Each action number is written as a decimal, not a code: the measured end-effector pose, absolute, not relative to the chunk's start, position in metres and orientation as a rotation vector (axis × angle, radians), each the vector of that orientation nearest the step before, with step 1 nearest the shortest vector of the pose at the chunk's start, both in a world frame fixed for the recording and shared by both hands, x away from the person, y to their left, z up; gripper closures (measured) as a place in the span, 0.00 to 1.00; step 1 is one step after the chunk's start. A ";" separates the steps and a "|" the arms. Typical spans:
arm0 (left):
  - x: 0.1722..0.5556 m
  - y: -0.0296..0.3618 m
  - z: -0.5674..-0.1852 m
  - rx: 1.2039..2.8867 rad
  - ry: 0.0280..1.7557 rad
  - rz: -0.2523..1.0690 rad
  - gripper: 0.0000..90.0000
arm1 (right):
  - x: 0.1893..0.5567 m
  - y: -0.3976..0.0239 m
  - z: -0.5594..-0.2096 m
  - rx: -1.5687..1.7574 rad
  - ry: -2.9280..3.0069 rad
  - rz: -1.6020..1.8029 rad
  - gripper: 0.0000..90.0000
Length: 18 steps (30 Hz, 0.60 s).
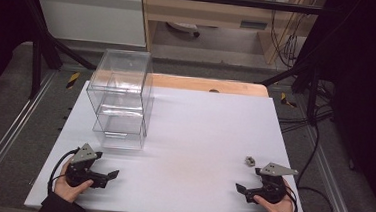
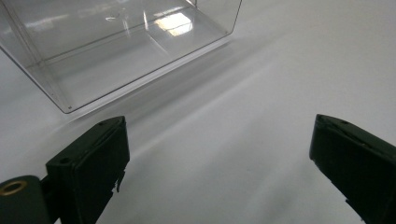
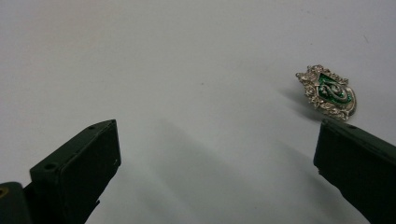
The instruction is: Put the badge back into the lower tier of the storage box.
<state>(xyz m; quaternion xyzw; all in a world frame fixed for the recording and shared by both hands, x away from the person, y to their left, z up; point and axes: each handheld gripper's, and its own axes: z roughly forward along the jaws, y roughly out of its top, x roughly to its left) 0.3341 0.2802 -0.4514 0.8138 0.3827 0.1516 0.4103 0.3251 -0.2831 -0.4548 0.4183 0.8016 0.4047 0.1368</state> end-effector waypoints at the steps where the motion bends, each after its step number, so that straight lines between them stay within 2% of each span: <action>1: 0.334 0.280 -0.451 2.048 0.961 0.380 0.05 | 0.325 -0.283 -0.455 1.205 2.320 1.171 0.01; 18: 0.334 0.281 -0.451 2.039 0.968 0.384 0.05 | 0.329 -0.278 -0.448 1.232 2.268 1.137 0.01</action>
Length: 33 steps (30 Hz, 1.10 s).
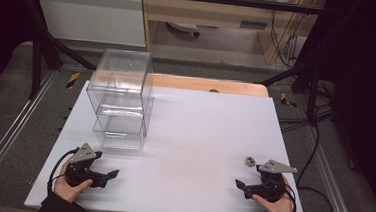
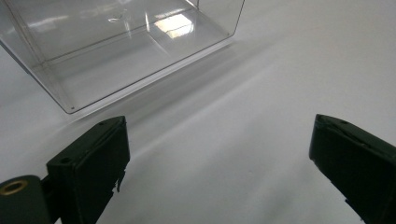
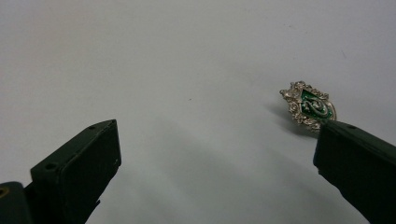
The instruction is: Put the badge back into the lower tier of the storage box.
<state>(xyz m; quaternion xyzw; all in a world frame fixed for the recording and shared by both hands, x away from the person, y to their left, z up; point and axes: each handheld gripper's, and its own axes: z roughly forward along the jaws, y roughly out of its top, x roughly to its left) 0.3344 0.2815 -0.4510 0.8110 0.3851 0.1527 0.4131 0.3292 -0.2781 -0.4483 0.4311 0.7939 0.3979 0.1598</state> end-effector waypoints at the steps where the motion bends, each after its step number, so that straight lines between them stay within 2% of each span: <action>1: 0.334 0.282 -0.451 2.038 0.969 0.383 0.05 | 0.330 -0.278 -0.448 1.230 2.267 1.136 0.01; 15: 0.335 0.282 -0.451 2.036 0.974 0.389 0.05 | 0.336 -0.272 -0.447 1.219 2.259 1.071 0.04; 33: 0.335 0.281 -0.451 2.038 0.977 0.391 0.06 | 0.351 -0.278 -0.443 1.262 2.174 1.037 0.18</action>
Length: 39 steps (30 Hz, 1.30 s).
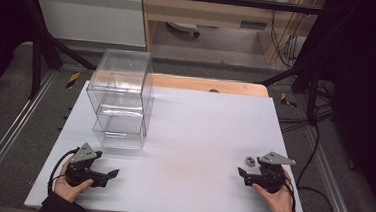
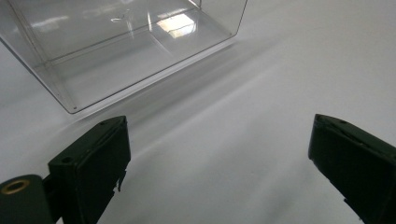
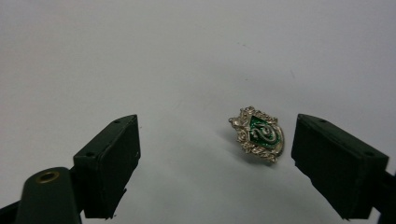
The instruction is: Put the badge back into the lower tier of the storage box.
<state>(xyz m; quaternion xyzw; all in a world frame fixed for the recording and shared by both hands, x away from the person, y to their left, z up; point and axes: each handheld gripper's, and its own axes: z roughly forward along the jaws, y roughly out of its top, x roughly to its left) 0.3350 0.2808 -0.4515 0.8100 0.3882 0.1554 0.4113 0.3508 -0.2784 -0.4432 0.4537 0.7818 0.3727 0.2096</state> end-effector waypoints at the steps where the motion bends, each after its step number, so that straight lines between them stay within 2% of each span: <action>1: 0.335 0.281 -0.452 2.038 0.980 0.393 0.06 | 0.353 -0.280 -0.443 1.267 2.163 1.035 0.20; 16: 0.336 0.281 -0.452 2.037 0.983 0.392 0.06 | 0.366 -0.282 -0.445 1.278 2.133 0.971 0.35; 19: 0.336 0.281 -0.452 2.038 0.983 0.392 0.06 | 0.370 -0.281 -0.446 1.266 2.146 0.951 0.43; 24: 0.336 0.281 -0.452 2.039 0.984 0.391 0.06 | 0.374 -0.279 -0.447 1.251 2.158 0.932 0.49; 39: 0.335 0.282 -0.452 2.040 0.978 0.392 0.07 | 0.376 -0.278 -0.453 1.213 2.188 0.850 0.64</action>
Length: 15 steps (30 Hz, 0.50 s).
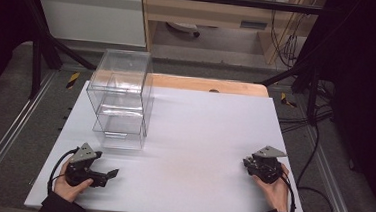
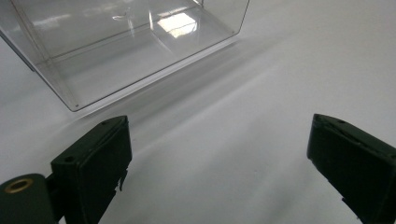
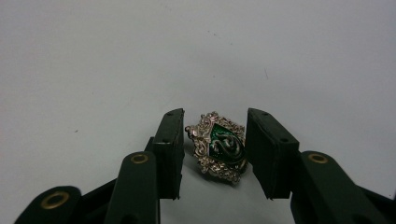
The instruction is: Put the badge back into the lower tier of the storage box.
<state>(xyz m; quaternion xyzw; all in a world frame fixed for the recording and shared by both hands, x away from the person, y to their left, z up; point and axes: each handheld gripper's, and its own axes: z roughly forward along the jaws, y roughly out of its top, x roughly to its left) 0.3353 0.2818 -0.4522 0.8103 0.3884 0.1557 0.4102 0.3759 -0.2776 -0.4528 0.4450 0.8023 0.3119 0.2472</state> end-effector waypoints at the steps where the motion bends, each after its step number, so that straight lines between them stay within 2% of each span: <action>1: 0.335 0.282 -0.452 2.040 0.977 0.393 0.07 | 0.376 -0.278 -0.453 1.213 2.187 0.849 0.65; 12: 0.335 0.282 -0.452 2.040 0.975 0.392 0.07 | 0.375 -0.277 -0.452 1.180 2.187 0.834 0.69; 15: 0.335 0.282 -0.452 2.039 0.975 0.390 0.07 | 0.374 -0.277 -0.450 1.157 2.181 0.832 0.75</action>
